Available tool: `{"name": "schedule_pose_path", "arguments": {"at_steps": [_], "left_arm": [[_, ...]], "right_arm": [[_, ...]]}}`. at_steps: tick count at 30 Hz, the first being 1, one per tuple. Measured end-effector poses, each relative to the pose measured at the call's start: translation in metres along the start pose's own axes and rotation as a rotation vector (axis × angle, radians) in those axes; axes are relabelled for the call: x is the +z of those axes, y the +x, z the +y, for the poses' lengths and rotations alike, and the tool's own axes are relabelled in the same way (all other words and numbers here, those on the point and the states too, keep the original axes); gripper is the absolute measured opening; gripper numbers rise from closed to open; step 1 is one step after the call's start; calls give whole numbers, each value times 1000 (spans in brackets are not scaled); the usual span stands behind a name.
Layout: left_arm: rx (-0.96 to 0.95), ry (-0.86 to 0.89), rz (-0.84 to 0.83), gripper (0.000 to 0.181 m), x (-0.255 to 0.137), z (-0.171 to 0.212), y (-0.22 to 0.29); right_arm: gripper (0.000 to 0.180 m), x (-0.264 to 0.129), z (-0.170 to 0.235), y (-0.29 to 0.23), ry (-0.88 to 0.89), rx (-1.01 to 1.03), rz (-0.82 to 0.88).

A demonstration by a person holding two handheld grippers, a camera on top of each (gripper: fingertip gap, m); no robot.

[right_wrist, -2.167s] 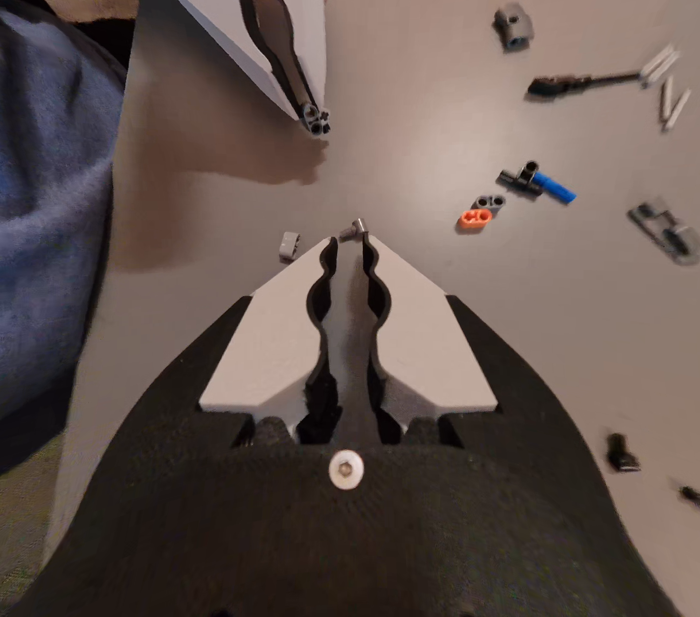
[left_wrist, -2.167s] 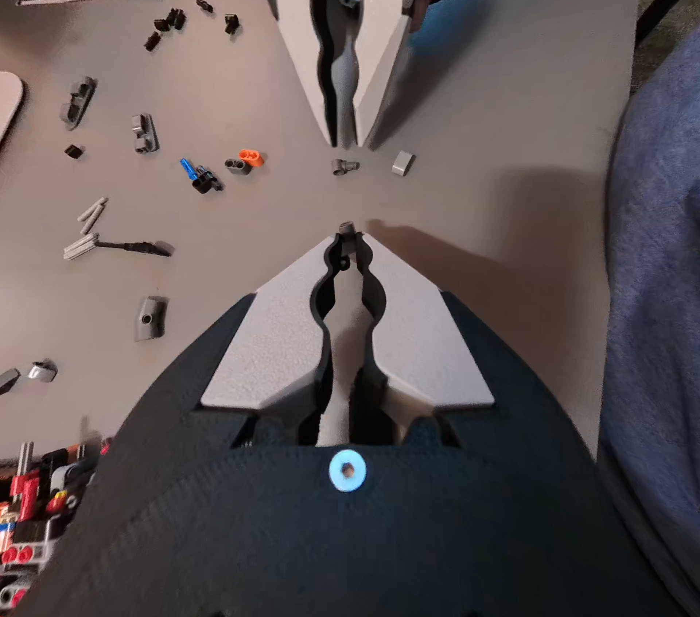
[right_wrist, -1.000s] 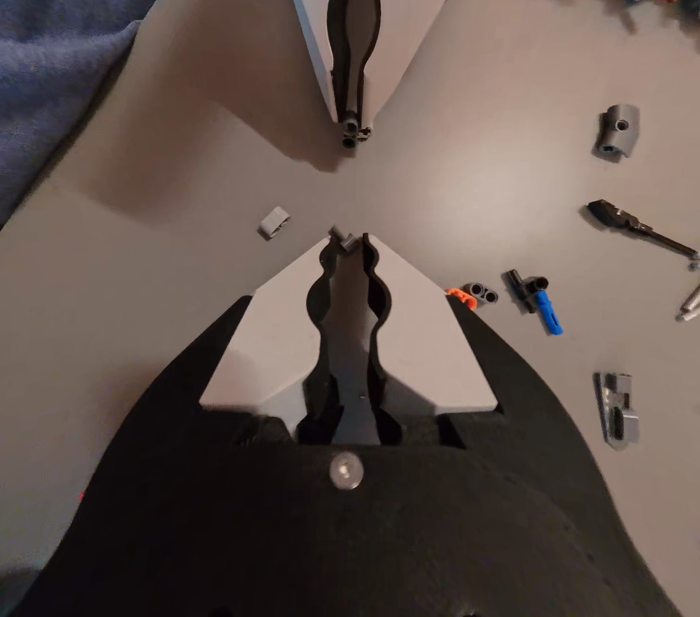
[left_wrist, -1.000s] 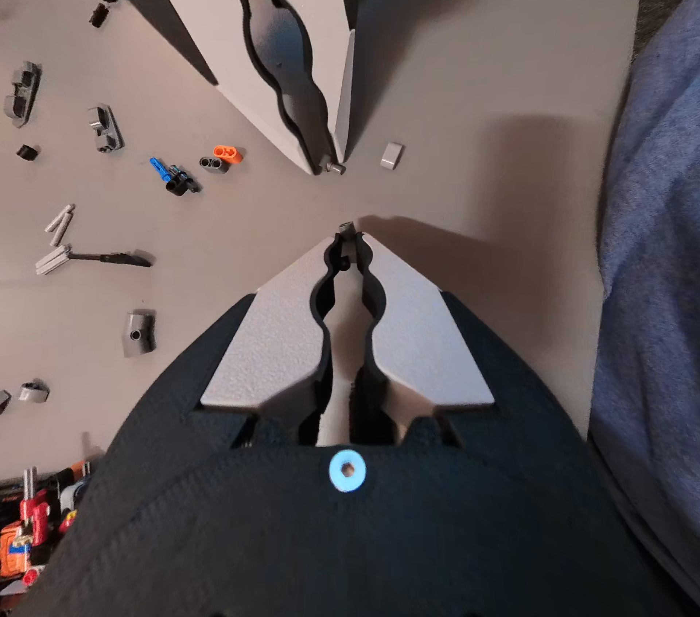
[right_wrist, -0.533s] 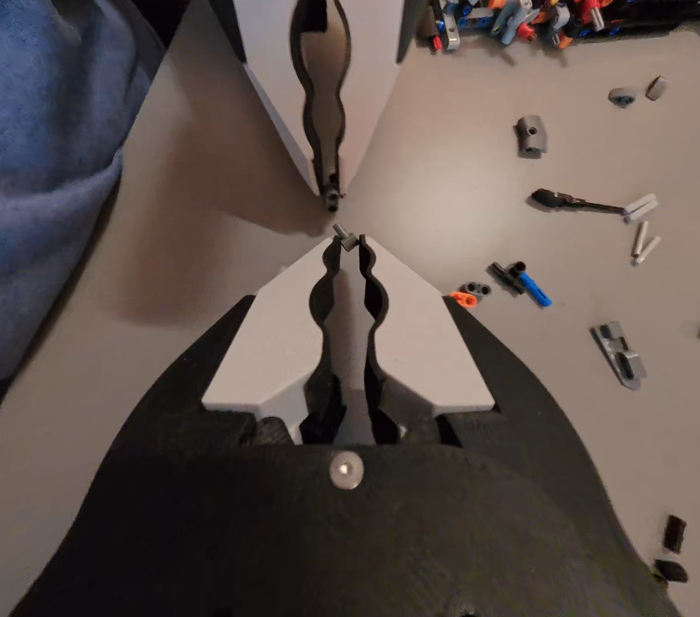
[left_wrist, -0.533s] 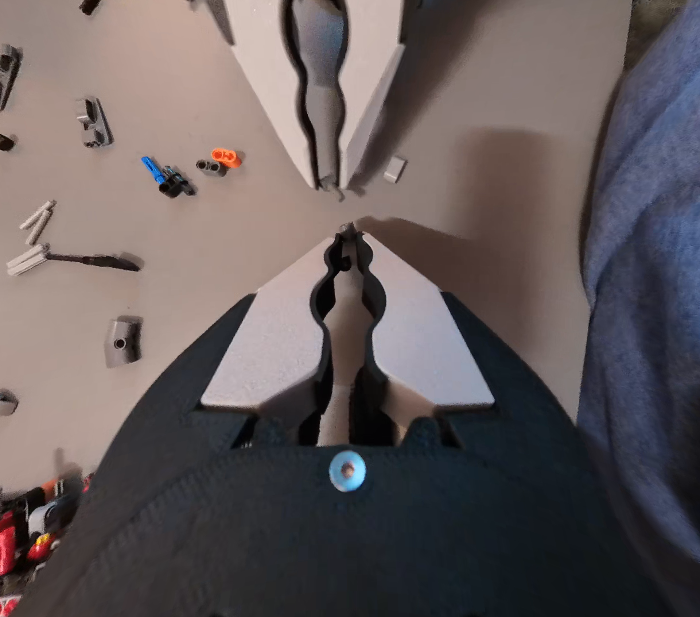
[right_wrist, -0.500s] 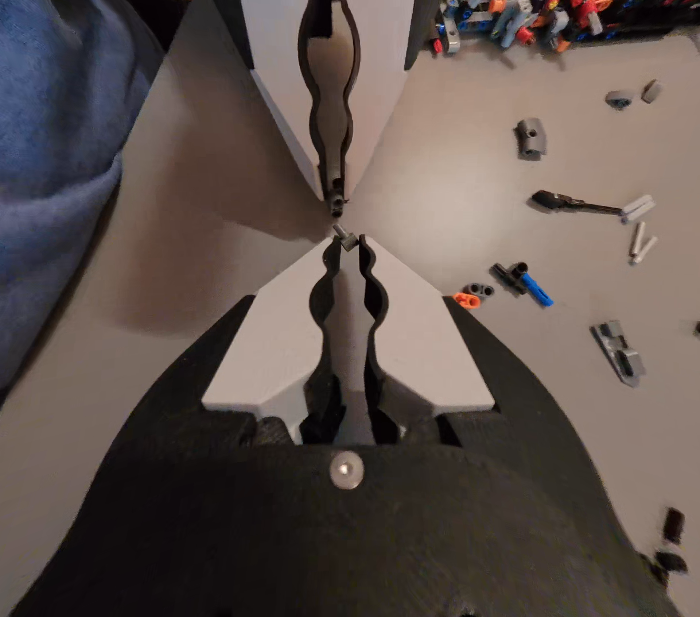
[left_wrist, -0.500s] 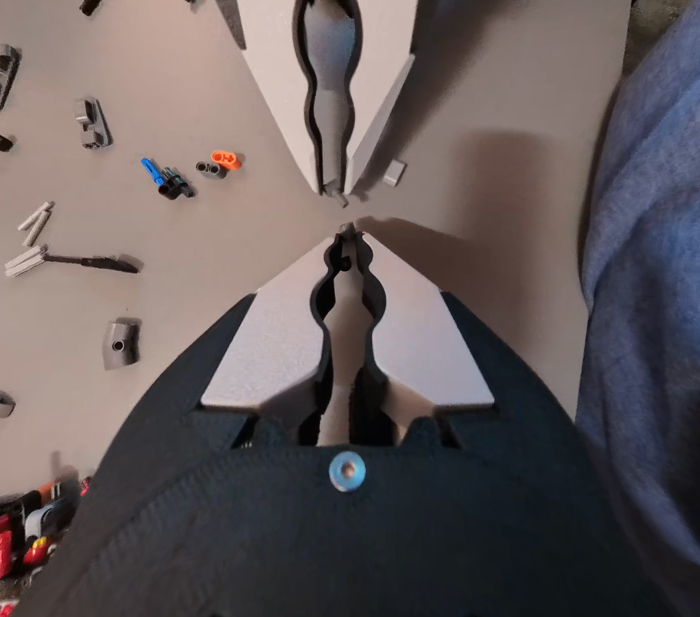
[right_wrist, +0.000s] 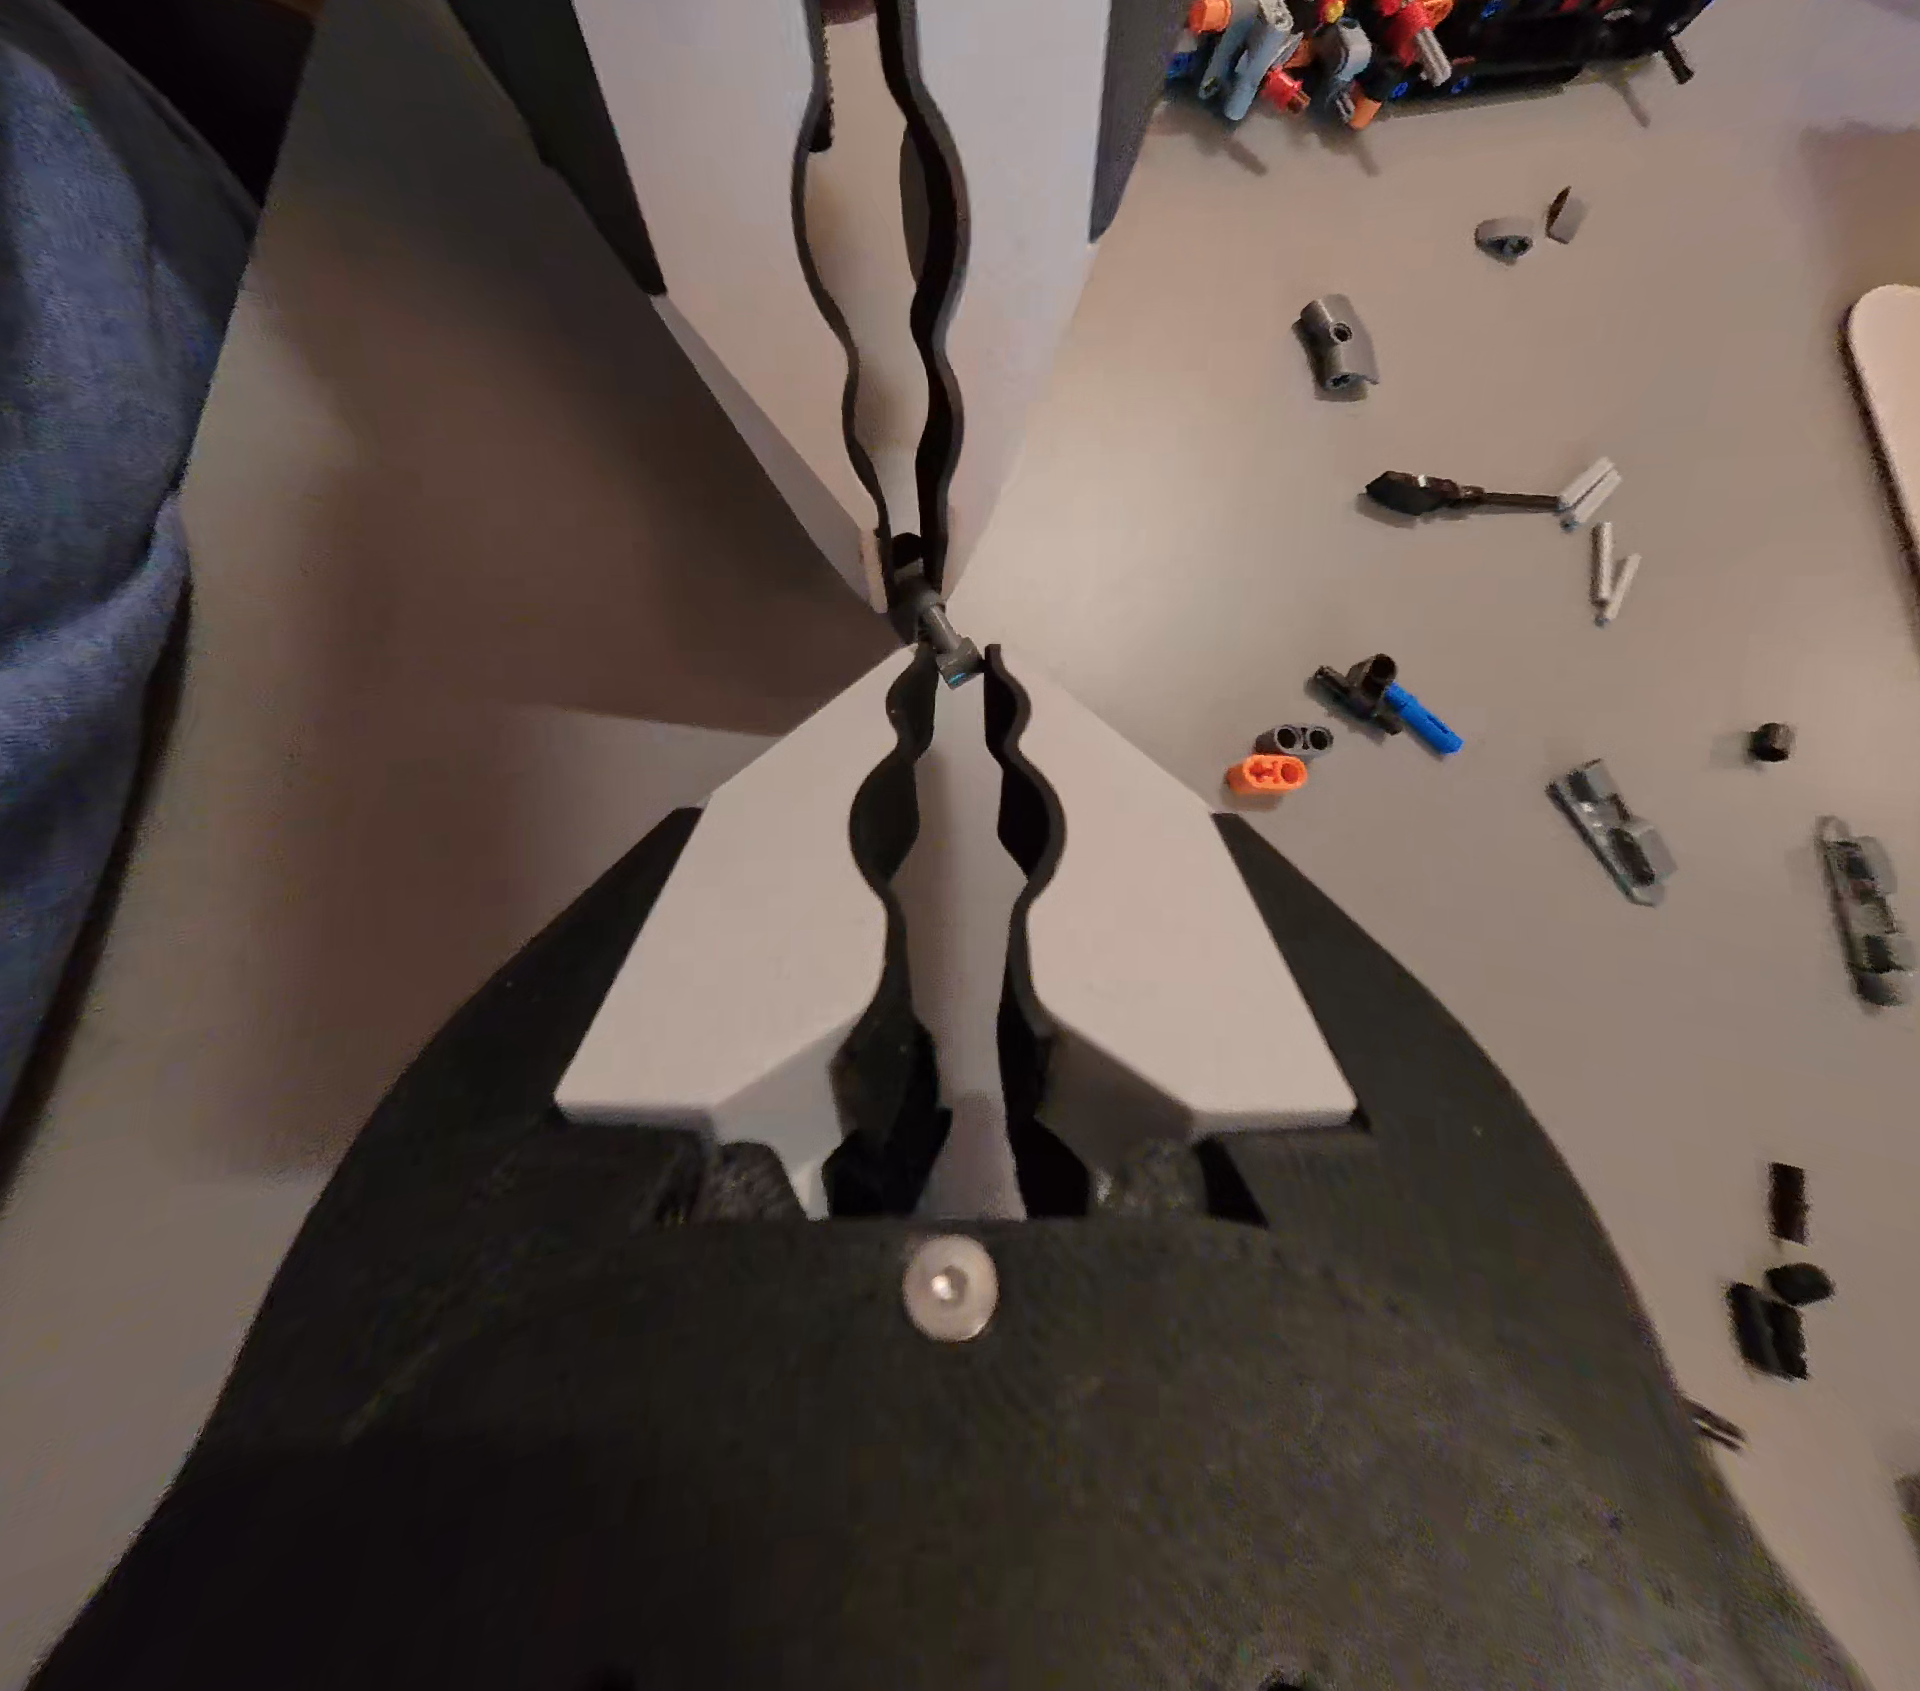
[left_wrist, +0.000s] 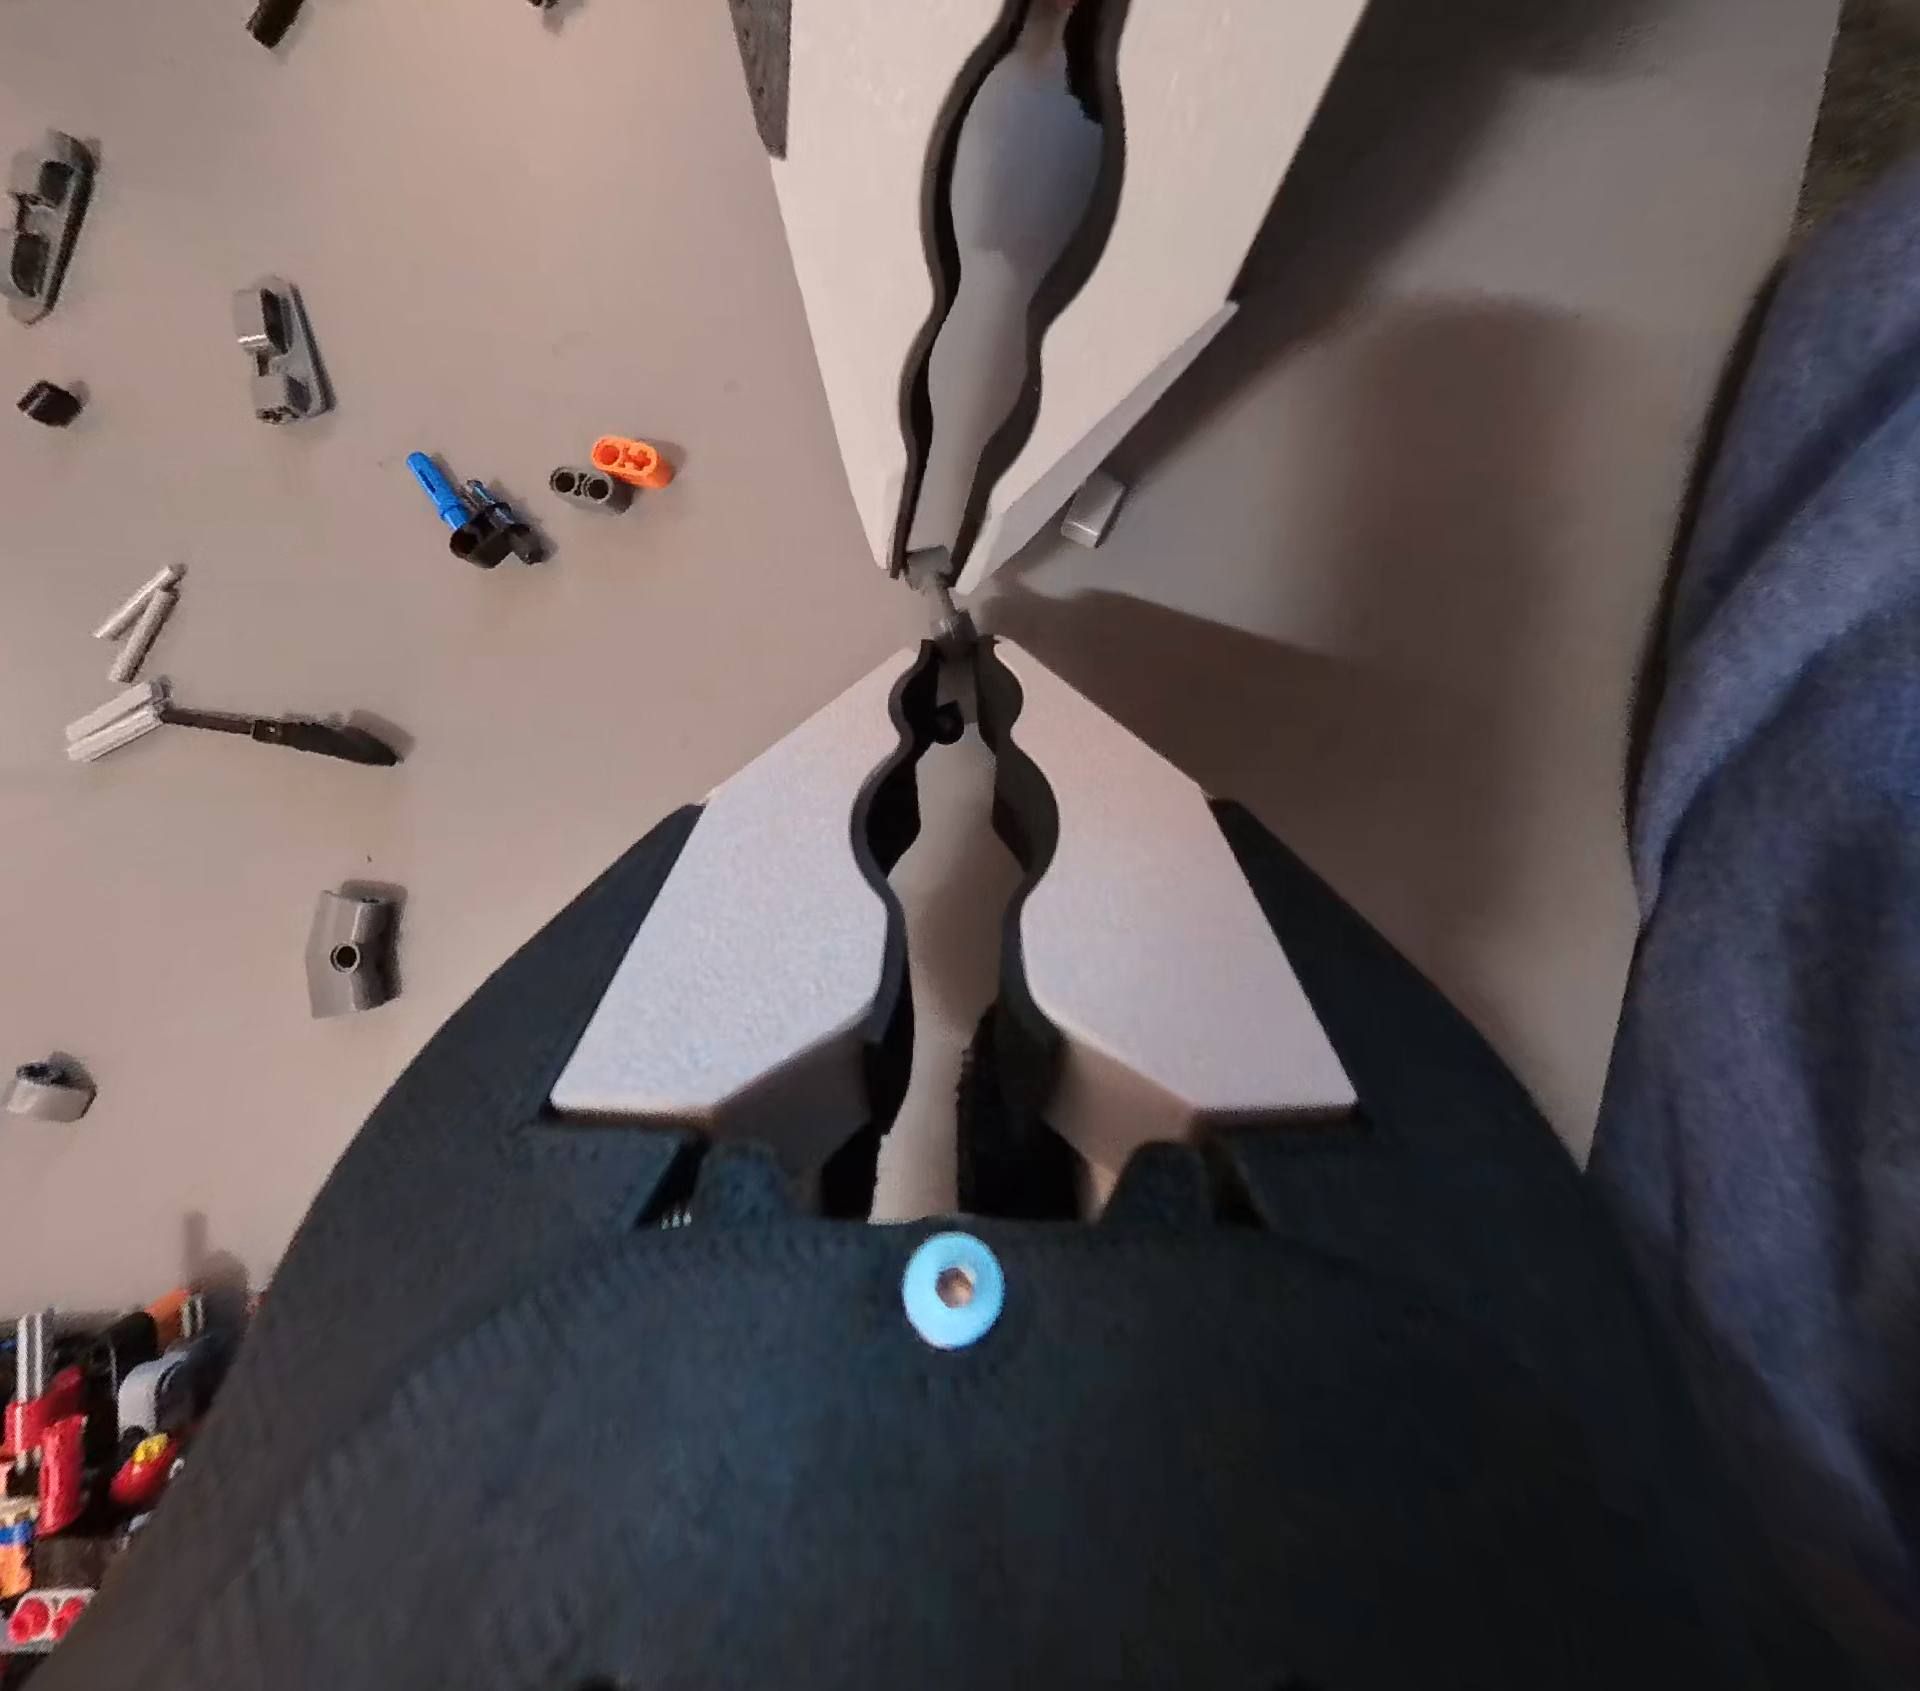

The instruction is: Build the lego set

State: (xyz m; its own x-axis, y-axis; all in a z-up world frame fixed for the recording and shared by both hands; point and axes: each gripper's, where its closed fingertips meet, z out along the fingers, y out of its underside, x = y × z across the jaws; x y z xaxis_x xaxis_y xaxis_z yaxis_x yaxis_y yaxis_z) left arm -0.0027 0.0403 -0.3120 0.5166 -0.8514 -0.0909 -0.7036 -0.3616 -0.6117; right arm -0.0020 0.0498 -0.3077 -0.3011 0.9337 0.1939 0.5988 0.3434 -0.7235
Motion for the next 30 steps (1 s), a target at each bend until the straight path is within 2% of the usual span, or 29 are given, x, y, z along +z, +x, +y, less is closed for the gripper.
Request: {"name": "schedule_pose_path", "arguments": {"at_steps": [10,18,30], "left_arm": [[33,-60,-50,5,0,1,-5],[69,-111,-28,5,3,-2,-5],[57,-83,-18,5,14,-11,-6]], "right_arm": [[6,0,0,3,-126,-224,242],[6,-3,3,5,-167,-297,292],[6,-8,16,8,-169,-243,313]]}}
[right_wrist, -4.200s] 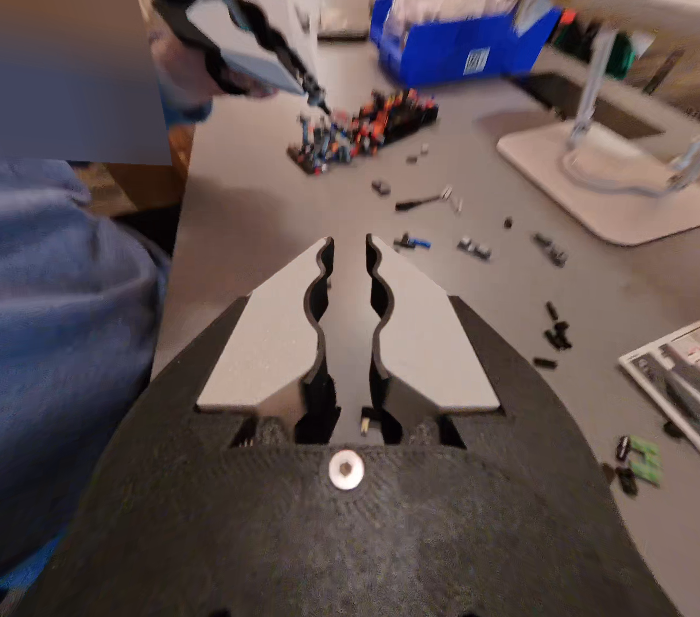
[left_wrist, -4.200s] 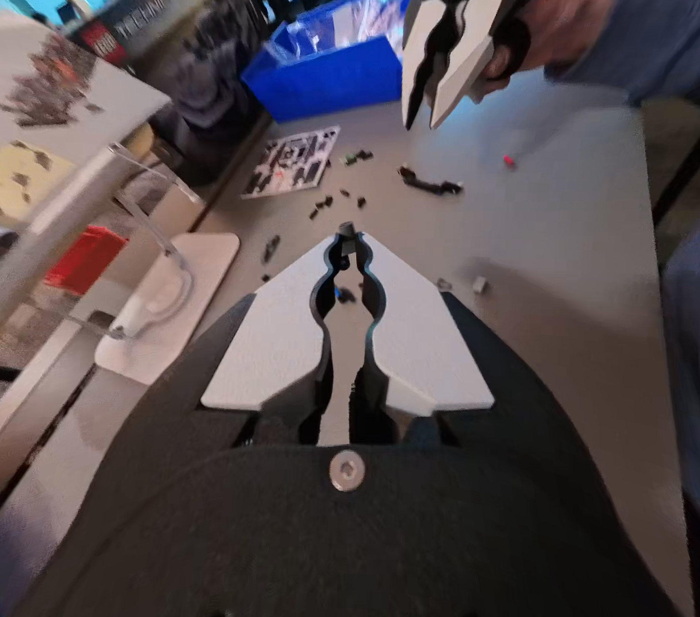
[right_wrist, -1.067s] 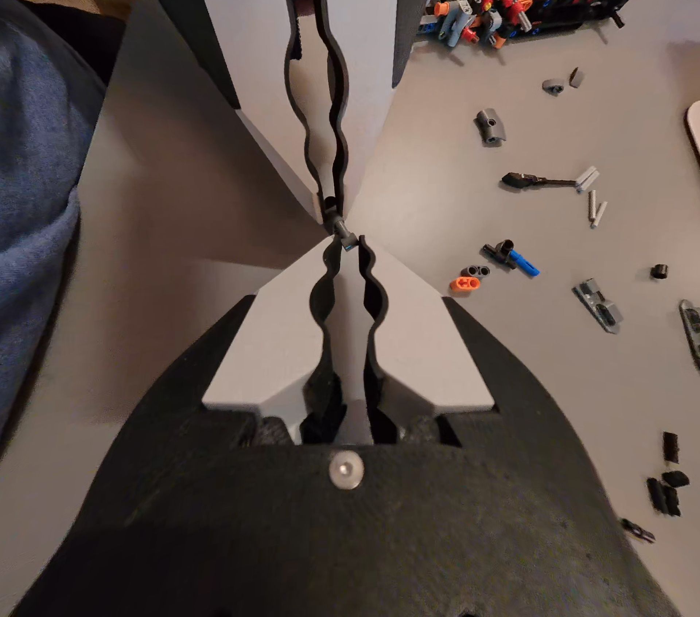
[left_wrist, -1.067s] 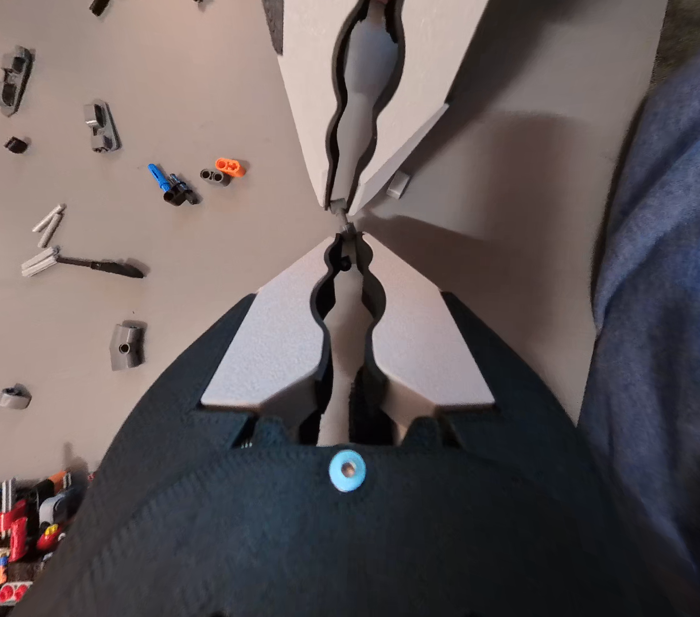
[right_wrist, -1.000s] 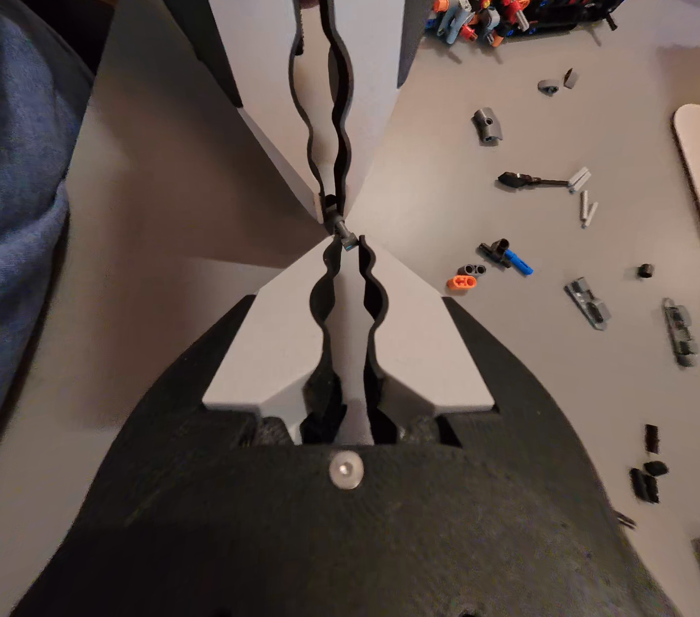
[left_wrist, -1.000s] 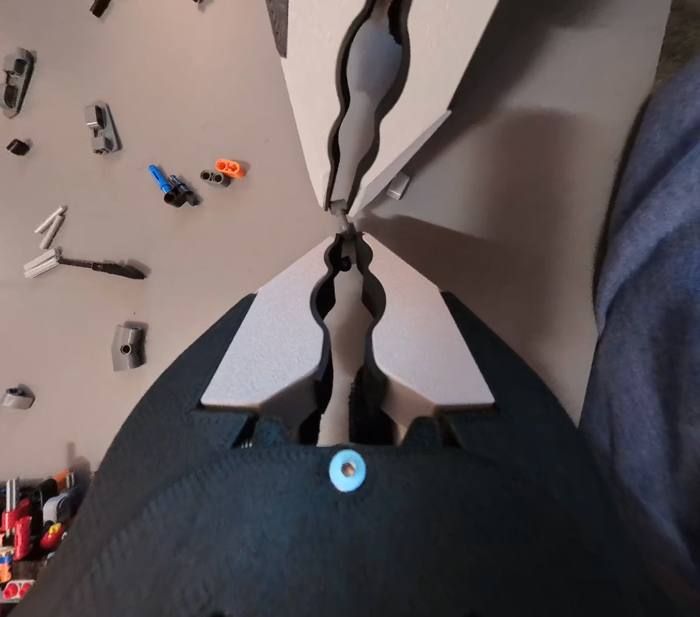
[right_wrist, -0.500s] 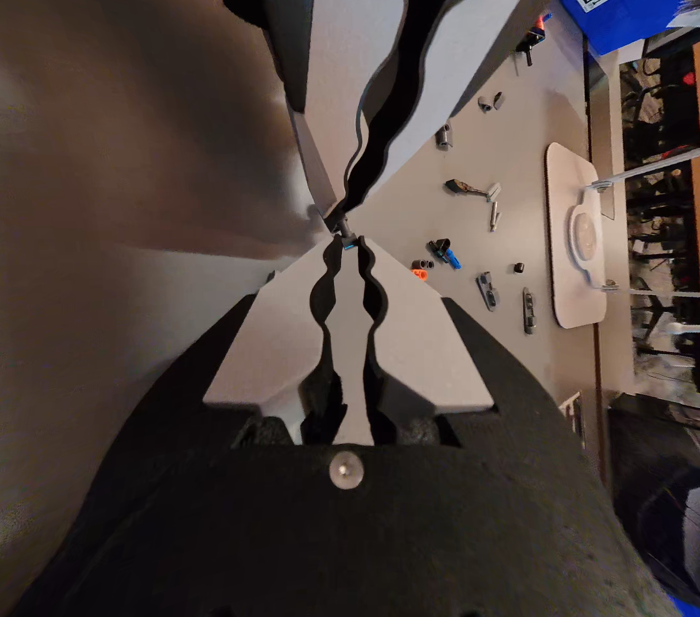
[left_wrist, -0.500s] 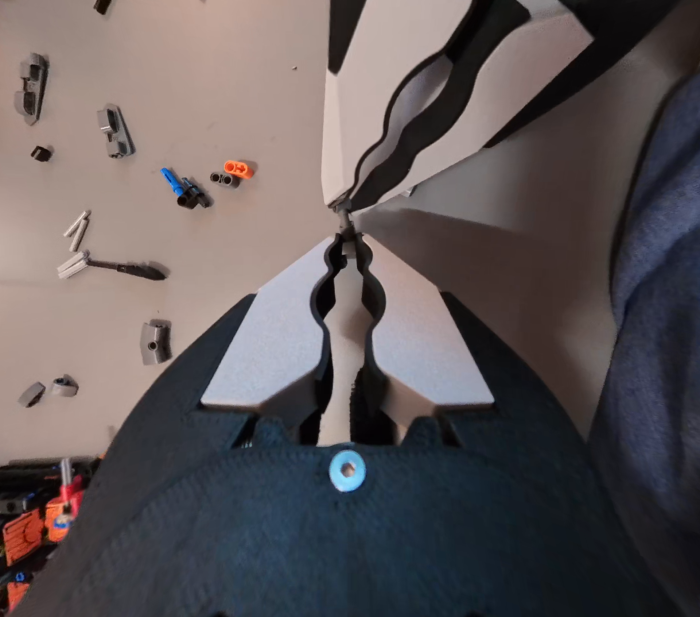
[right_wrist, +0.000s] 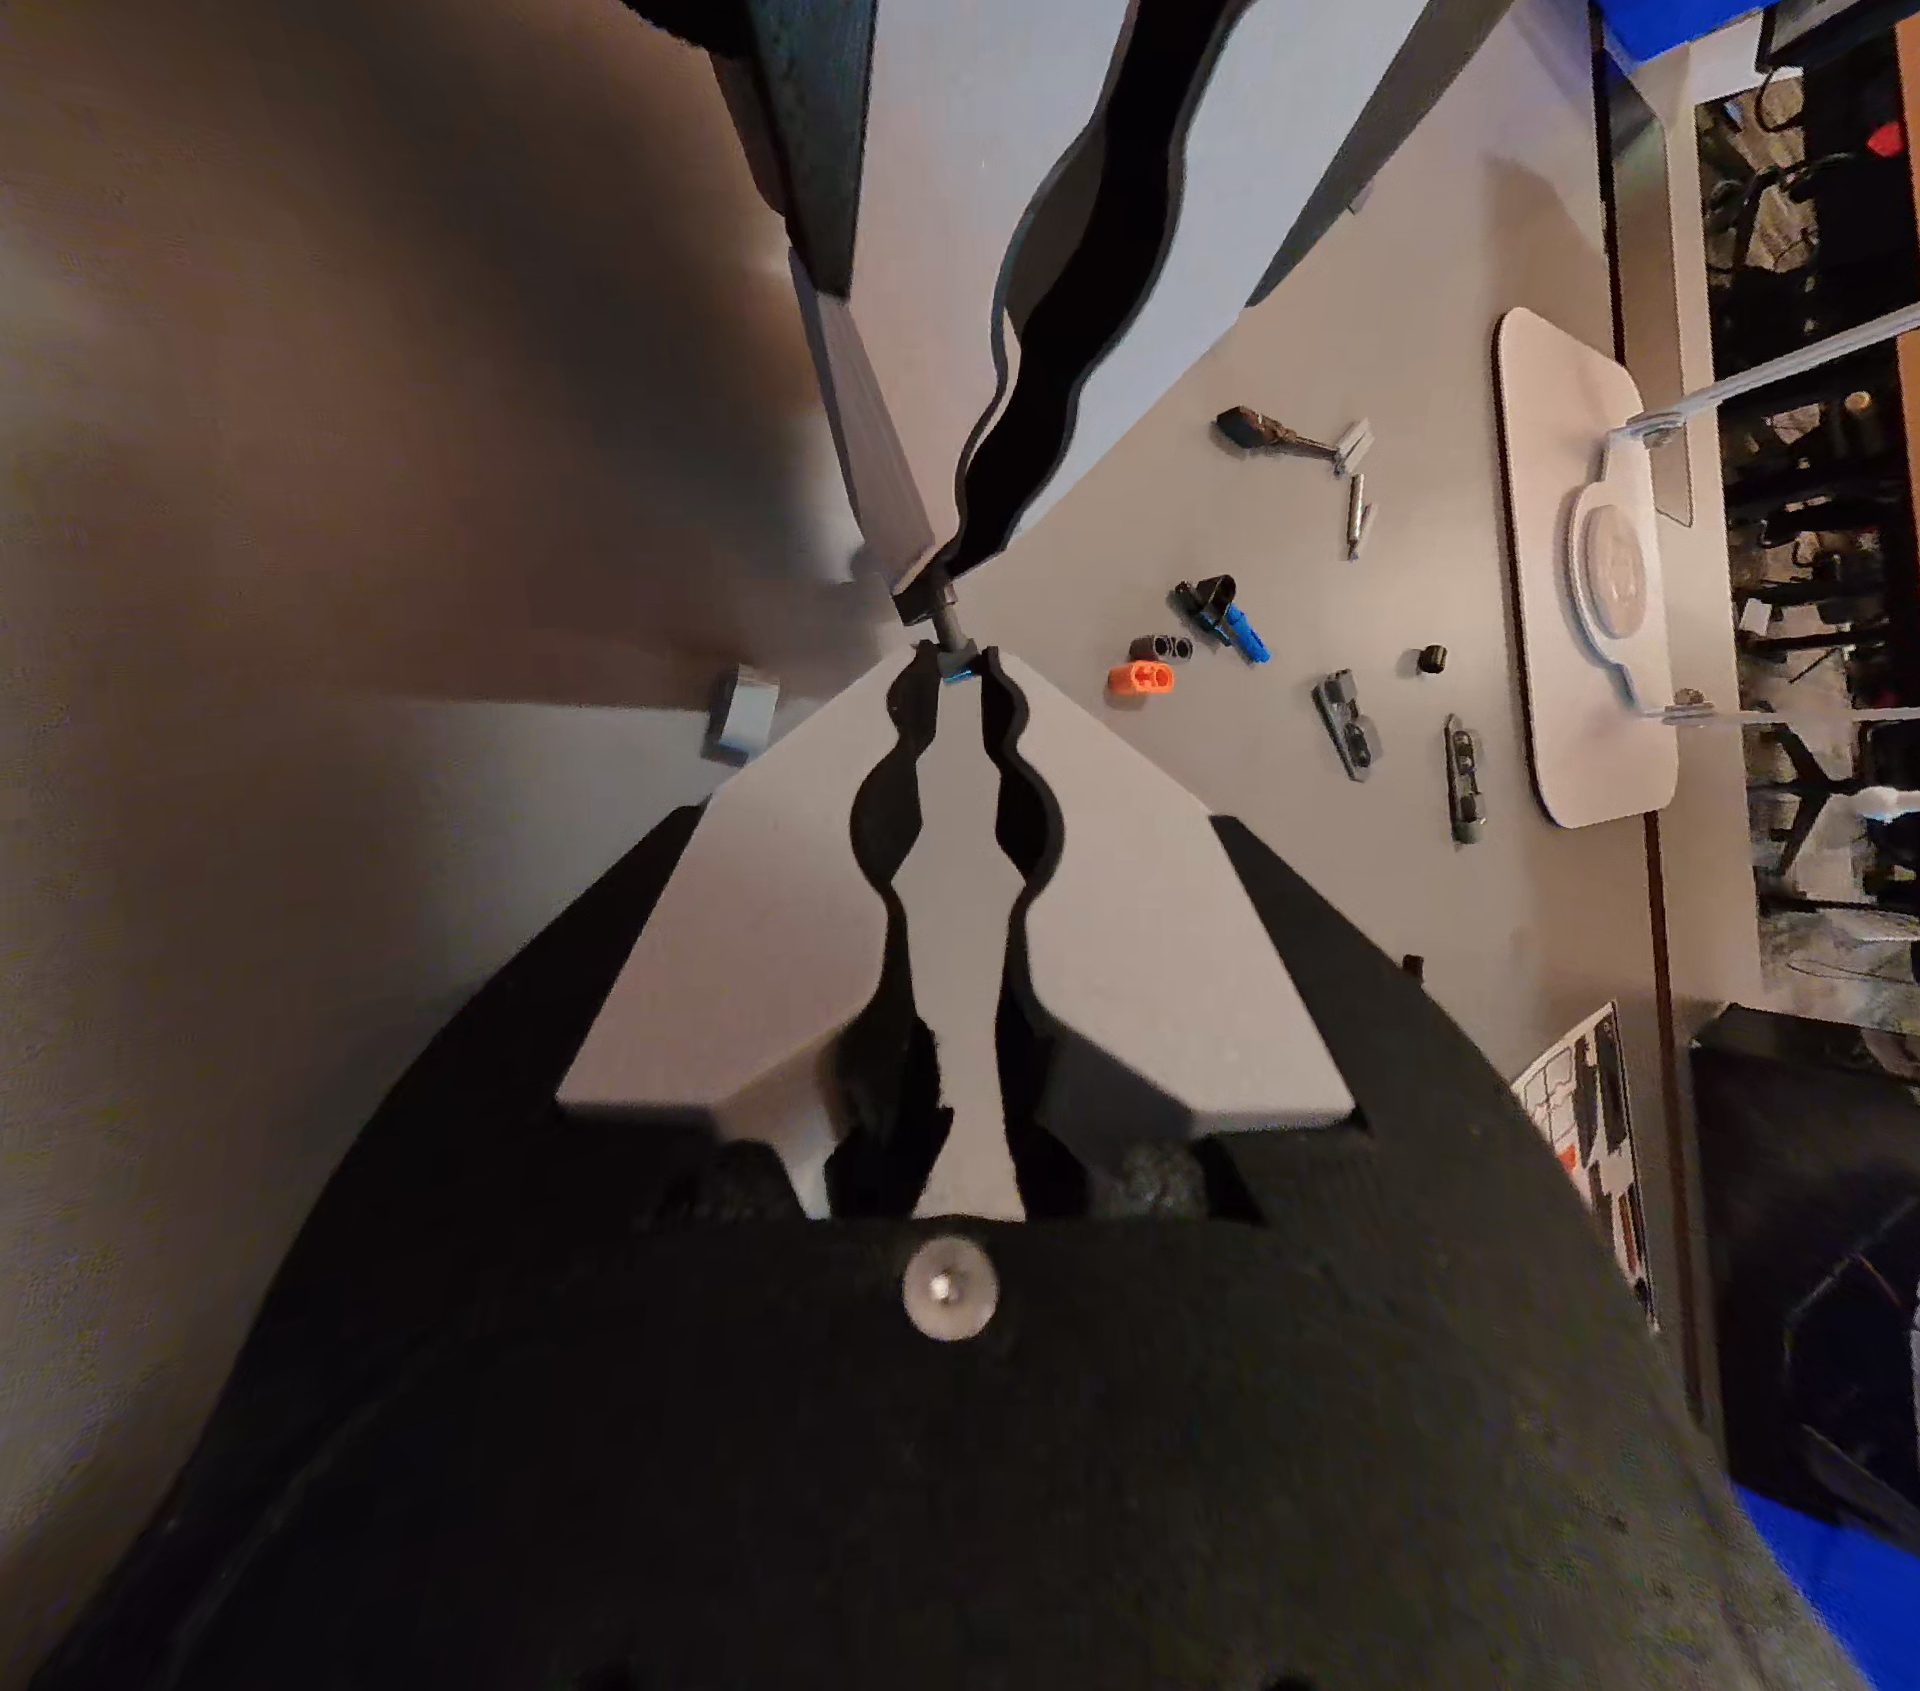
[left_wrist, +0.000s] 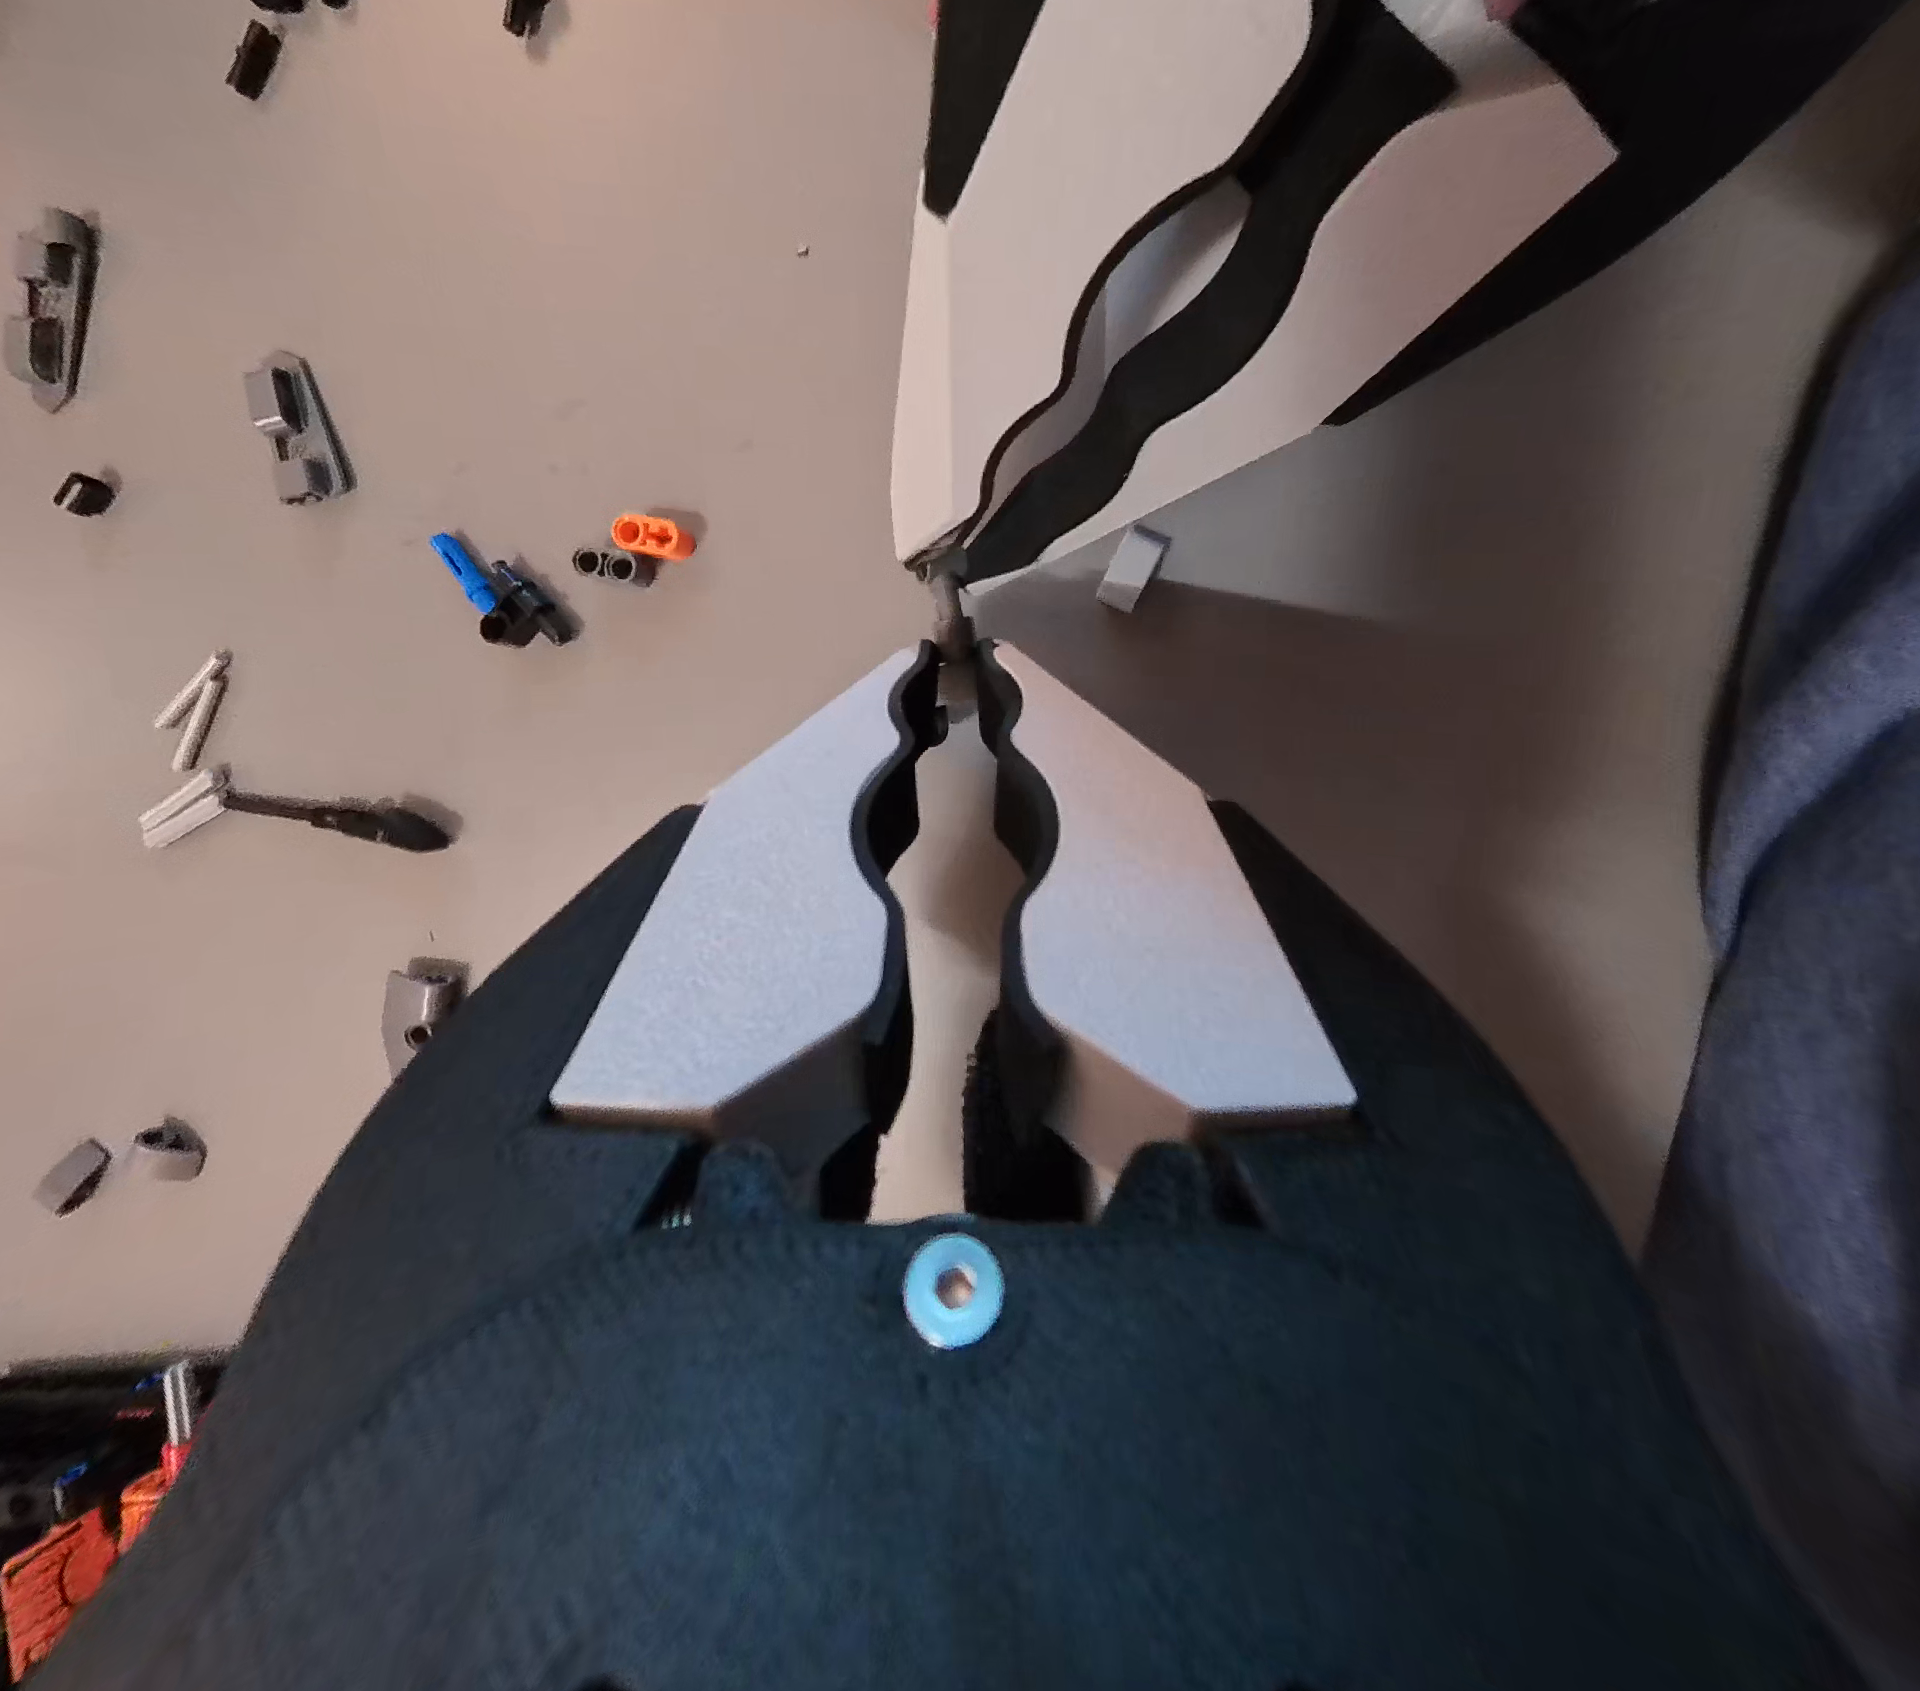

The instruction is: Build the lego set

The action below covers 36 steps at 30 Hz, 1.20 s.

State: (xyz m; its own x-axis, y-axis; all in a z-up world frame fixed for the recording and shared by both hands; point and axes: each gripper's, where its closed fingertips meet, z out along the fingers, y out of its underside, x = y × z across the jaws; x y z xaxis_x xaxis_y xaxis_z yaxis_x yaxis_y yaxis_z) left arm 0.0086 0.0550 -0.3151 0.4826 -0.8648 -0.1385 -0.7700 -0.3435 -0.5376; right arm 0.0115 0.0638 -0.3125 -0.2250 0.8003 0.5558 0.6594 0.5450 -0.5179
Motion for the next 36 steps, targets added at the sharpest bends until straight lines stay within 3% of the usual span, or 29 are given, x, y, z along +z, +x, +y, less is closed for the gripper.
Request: {"name": "schedule_pose_path", "arguments": {"at_steps": [36], "left_arm": [[104,-156,63,4,17,-11,-2]], "right_arm": [[5,-1,23,-2,-52,70,3]]}}
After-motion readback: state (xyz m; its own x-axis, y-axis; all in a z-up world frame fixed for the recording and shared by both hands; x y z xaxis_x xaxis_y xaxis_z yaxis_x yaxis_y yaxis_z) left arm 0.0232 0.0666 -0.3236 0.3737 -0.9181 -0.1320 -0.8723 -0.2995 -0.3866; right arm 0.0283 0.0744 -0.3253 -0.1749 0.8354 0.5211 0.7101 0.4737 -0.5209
